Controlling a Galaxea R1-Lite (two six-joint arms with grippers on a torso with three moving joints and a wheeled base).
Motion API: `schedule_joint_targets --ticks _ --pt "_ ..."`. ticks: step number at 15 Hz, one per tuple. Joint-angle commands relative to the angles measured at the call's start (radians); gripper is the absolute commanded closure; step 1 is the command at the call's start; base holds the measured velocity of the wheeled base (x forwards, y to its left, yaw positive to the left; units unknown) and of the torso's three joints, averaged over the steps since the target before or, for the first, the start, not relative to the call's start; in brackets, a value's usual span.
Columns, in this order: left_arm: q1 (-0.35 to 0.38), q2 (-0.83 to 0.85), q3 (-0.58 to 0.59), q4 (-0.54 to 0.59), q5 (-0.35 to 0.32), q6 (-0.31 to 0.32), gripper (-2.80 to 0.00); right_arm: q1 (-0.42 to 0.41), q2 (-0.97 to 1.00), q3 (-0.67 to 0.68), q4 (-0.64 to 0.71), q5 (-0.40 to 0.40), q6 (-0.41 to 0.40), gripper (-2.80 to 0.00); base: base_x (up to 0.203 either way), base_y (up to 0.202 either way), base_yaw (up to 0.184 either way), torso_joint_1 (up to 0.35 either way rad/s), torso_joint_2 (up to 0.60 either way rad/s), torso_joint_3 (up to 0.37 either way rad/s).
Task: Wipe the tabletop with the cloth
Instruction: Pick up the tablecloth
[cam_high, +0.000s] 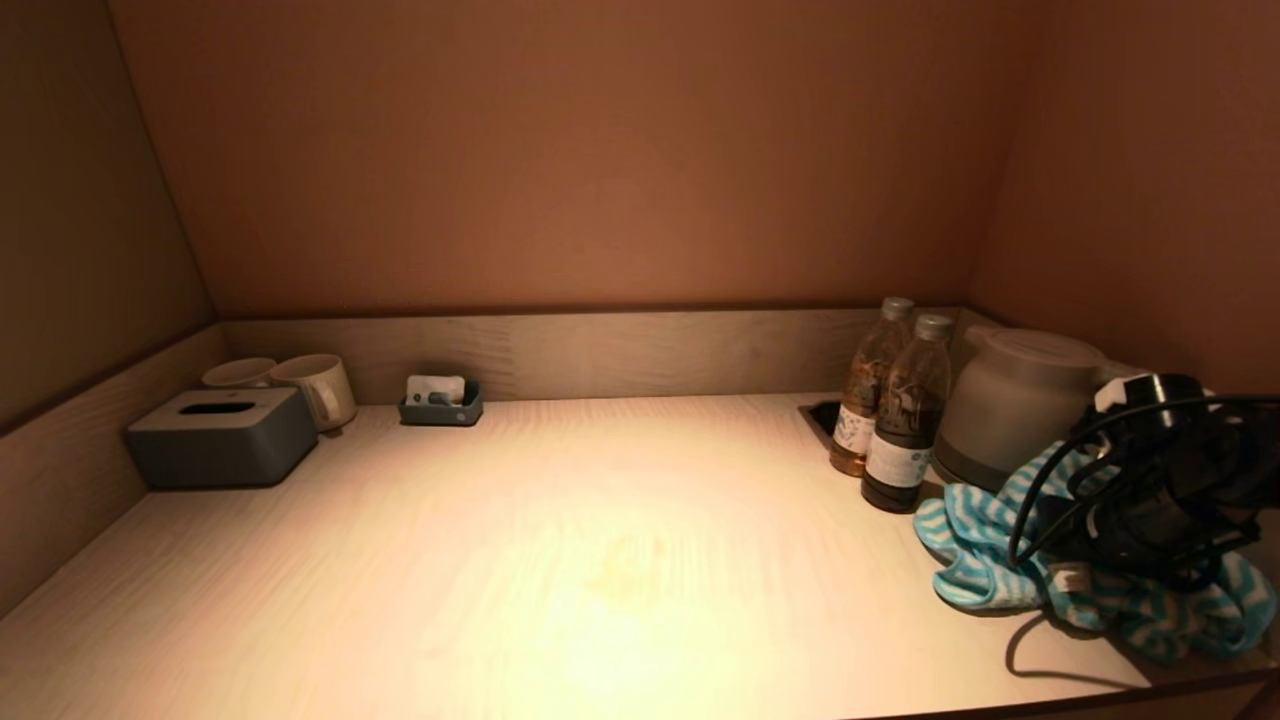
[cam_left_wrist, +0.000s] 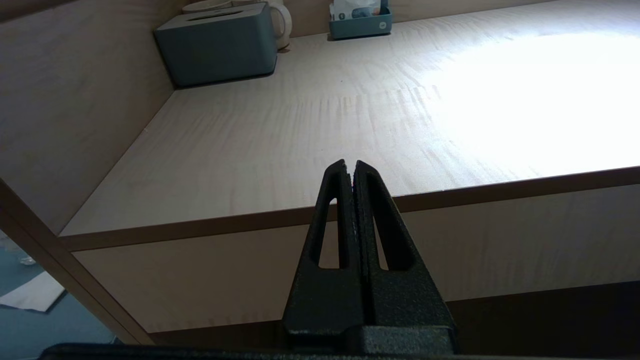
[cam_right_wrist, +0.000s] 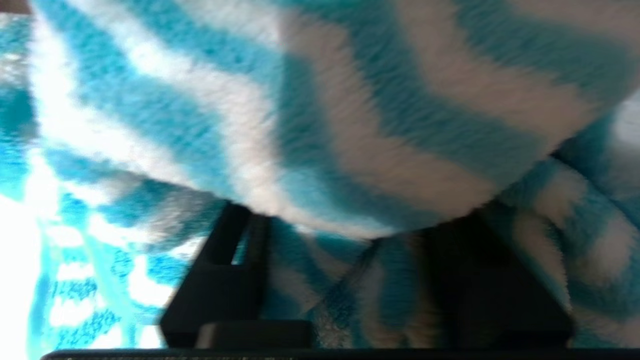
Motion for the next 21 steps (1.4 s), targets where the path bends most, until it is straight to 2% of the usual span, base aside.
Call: schedule_joint_targets --ticks 1,14,16,21 --pt "0.0 0.0 0.0 0.0 0.0 0.001 0.0 0.0 -0.01 0.005 0.003 0.01 0.0 0.0 0.0 0.0 0.0 0.0 0.0 0.0" --pt "0.0 0.0 0.0 -0.002 0.0 -0.002 0.0 0.021 -0.123 0.026 0.01 0.012 0.003 0.0 0.0 0.0 0.0 0.0 0.0 0.0" --pt "0.0 0.0 0.0 -0.002 0.0 -0.002 0.0 0.034 -0.195 0.036 0.012 0.013 0.002 0.0 0.0 0.0 0.0 0.0 0.0 0.0" --pt "0.0 0.0 0.0 -0.003 0.0 -0.002 0.0 0.156 -0.467 0.057 0.045 0.012 -0.004 0.0 0.0 0.0 0.0 0.0 0.0 0.0"
